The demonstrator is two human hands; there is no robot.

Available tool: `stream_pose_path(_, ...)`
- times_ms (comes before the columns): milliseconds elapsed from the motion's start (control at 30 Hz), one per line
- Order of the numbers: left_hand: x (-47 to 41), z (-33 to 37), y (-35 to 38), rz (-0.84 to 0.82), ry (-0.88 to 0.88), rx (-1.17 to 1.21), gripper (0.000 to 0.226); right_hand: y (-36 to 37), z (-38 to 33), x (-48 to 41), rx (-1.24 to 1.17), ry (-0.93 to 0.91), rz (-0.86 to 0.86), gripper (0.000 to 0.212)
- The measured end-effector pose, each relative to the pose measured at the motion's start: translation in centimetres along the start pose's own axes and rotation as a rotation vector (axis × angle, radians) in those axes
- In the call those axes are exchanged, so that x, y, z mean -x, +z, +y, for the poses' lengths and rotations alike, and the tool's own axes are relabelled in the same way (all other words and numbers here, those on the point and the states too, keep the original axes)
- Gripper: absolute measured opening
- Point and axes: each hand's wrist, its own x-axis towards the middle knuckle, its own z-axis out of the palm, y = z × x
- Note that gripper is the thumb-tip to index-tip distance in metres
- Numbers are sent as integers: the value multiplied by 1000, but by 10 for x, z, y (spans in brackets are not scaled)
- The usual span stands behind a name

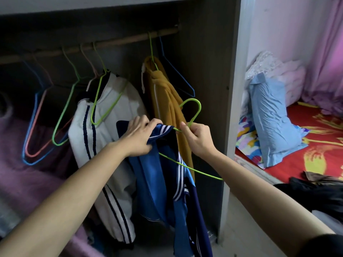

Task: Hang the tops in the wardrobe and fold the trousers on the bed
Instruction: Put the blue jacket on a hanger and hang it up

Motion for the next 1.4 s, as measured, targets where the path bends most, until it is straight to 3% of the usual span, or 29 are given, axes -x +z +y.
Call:
stream_pose_path(133, -6, 12, 11, 141, -98, 13, 51, -8, 3, -4, 219, -181, 36, 32)
stream_pose_path(300, -11, 20, 12, 199, -252, 63, 41, -8, 30, 17, 458, -268, 325, 48)
stream_pose_path(333, -12, 20, 11, 215, -289, 80, 40, -8, 35, 24, 468, -336, 320, 43)
stream_pose_path(400, -13, 19, 6, 248, -347, 116, 41, -6, 44, 38, 465, -397, 143, 33)
stream_pose_path(533, -16, 23, -8, 340, -343, 174, 40, 14, 59, 65, 616, -62, -269, 48)
stream_pose_path(633, -15, 29, -21, 476, -274, 193, 39, 32, 67, 70, 664, 233, -331, 63)
stream_pose_path(733, -11, 31, -32, 560, -237, 157, 40, 39, 78, 66, 648, 411, -385, 48)
stream_pose_path(800, -5, 24, -36, 549, -264, 127, 39, 33, 84, 58, 633, 414, -399, 28)
stream_pose_path(867, 3, 10, -34, 502, -335, 110, 37, 15, 87, 45, 634, 405, -336, 22)
stream_pose_path(1000, 26, -25, -21, 394, -441, 84, 36, -30, 87, 12, 524, 397, -158, 27)
stream_pose_path(1167, 36, -33, -7, 374, -493, 116, 55, -52, 61, -20, 333, 407, 40, 29)
stream_pose_path(1300, 41, -46, -9, 391, -510, 148, 60, -68, 40, -35, 352, 352, 28, 30)
stream_pose_path(1400, 48, -55, 0, 351, -375, -16, 50, -77, 30, -40, 373, 317, -11, 29)
